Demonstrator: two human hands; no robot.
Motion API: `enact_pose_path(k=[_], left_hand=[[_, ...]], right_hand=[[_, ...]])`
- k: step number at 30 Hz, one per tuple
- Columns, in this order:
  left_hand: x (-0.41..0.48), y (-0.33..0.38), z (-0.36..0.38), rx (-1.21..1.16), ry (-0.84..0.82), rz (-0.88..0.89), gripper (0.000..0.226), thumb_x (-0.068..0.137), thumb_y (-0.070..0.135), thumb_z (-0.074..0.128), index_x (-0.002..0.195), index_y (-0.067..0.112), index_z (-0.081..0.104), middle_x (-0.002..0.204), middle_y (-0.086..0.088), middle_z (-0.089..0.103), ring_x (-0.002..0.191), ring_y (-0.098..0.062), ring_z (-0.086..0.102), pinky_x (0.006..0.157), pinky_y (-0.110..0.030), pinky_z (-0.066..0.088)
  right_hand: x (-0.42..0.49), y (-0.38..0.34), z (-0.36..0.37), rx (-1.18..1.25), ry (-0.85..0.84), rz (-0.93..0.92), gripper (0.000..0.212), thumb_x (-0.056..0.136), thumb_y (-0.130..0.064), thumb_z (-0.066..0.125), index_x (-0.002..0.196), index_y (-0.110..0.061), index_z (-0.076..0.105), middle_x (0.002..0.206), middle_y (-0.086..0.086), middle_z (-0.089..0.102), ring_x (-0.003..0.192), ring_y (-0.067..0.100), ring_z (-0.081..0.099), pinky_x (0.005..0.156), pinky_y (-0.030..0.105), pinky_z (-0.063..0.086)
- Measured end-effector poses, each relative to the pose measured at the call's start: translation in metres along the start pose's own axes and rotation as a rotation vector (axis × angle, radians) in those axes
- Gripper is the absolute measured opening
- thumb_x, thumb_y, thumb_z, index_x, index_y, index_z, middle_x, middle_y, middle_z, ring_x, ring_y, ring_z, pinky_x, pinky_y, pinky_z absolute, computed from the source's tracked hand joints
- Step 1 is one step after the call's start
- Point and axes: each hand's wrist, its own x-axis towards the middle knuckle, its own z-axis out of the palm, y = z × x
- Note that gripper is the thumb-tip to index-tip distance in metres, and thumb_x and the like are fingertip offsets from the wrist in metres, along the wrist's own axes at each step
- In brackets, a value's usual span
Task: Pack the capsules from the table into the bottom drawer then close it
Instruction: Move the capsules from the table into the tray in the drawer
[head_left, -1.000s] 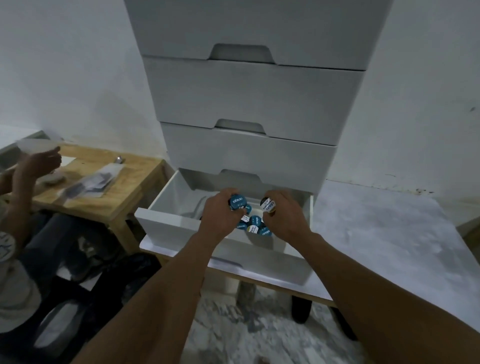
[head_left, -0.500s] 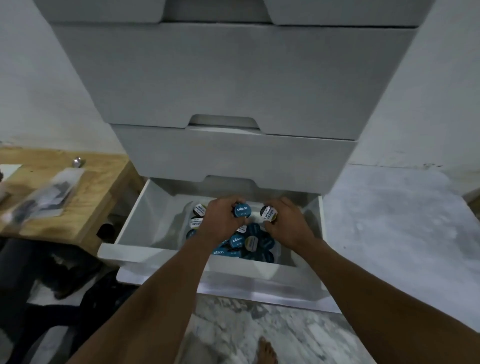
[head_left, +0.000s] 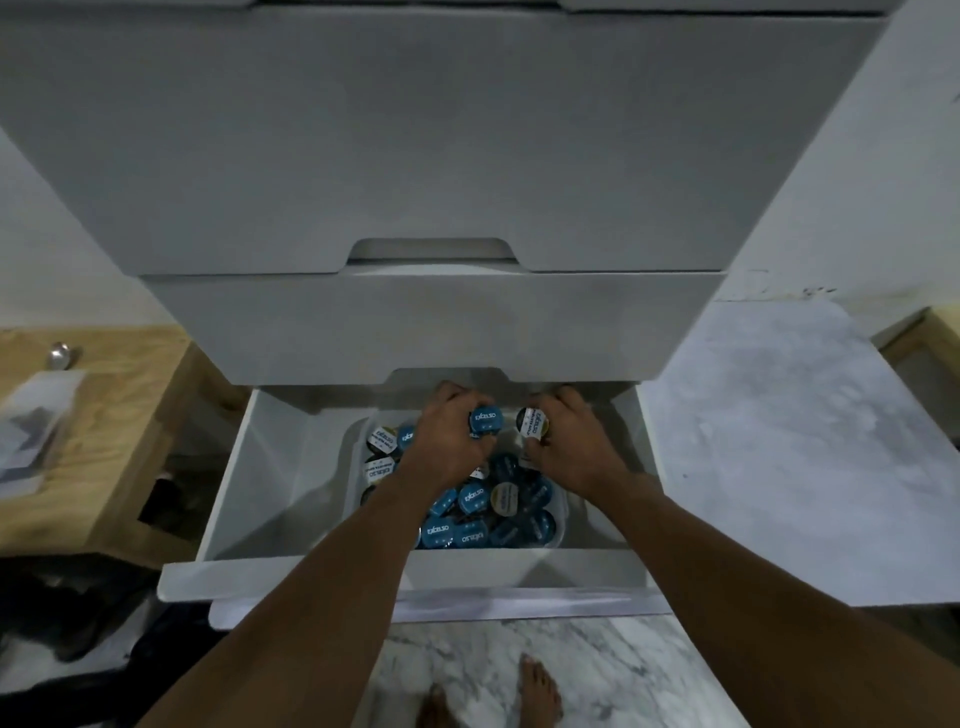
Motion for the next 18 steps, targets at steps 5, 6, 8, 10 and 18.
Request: enact_pose_path(k=[5, 6, 8, 10, 18], left_hand=[[0.006, -0.004, 0.006, 0.119, -0.100, 0.048, 0.047, 0.076, 0.012, 0.069, 0.122, 0.013, 0.060, 0.122, -0.006, 0.052, 0.106, -0.023, 0.056, 0.090, -0.022, 0.040], [0.005, -0.005, 0.009, 0.136, -0.127, 0.060, 0.048, 0.077, 0.012, 0.069, 0.124, 0.013, 0.058, 0.123, -0.006, 0.051, 0.108, -0.023, 0.055, 0.093, -0.024, 0.041], [0.006, -0.006, 0.012, 0.142, -0.157, 0.066, 0.050, 0.078, 0.011, 0.069, 0.126, 0.013, 0.056, 0.125, -0.005, 0.050, 0.110, -0.023, 0.053, 0.099, -0.027, 0.042], [0.009, -0.007, 0.013, 0.151, -0.147, 0.076, 0.051, 0.079, 0.011, 0.069, 0.128, 0.012, 0.056, 0.125, -0.006, 0.049, 0.112, -0.023, 0.053, 0.102, -0.029, 0.042], [0.014, -0.010, 0.018, 0.201, -0.127, 0.138, 0.049, 0.076, 0.009, 0.069, 0.124, 0.011, 0.058, 0.121, -0.009, 0.055, 0.109, -0.026, 0.055, 0.096, -0.033, 0.046]], right_hand=[[0.001, 0.000, 0.004, -0.030, -0.020, -0.022, 0.053, 0.079, -0.010, 0.067, 0.129, -0.008, 0.052, 0.126, 0.012, 0.050, 0.112, 0.027, 0.053, 0.096, 0.033, 0.044], [0.000, 0.001, 0.006, -0.044, -0.021, -0.027, 0.052, 0.078, -0.009, 0.067, 0.128, -0.007, 0.053, 0.124, 0.013, 0.052, 0.111, 0.028, 0.054, 0.095, 0.033, 0.044], [0.000, 0.002, 0.007, -0.064, -0.021, -0.031, 0.050, 0.078, -0.007, 0.065, 0.127, -0.005, 0.055, 0.123, 0.015, 0.054, 0.110, 0.029, 0.054, 0.096, 0.032, 0.042], [0.002, 0.003, 0.007, -0.072, -0.014, -0.032, 0.051, 0.077, -0.006, 0.066, 0.127, -0.005, 0.055, 0.124, 0.015, 0.053, 0.111, 0.029, 0.053, 0.097, 0.031, 0.042], [0.008, 0.009, 0.014, -0.143, -0.016, -0.049, 0.050, 0.078, -0.011, 0.066, 0.127, -0.006, 0.055, 0.122, 0.014, 0.058, 0.112, 0.029, 0.051, 0.097, 0.033, 0.040]])
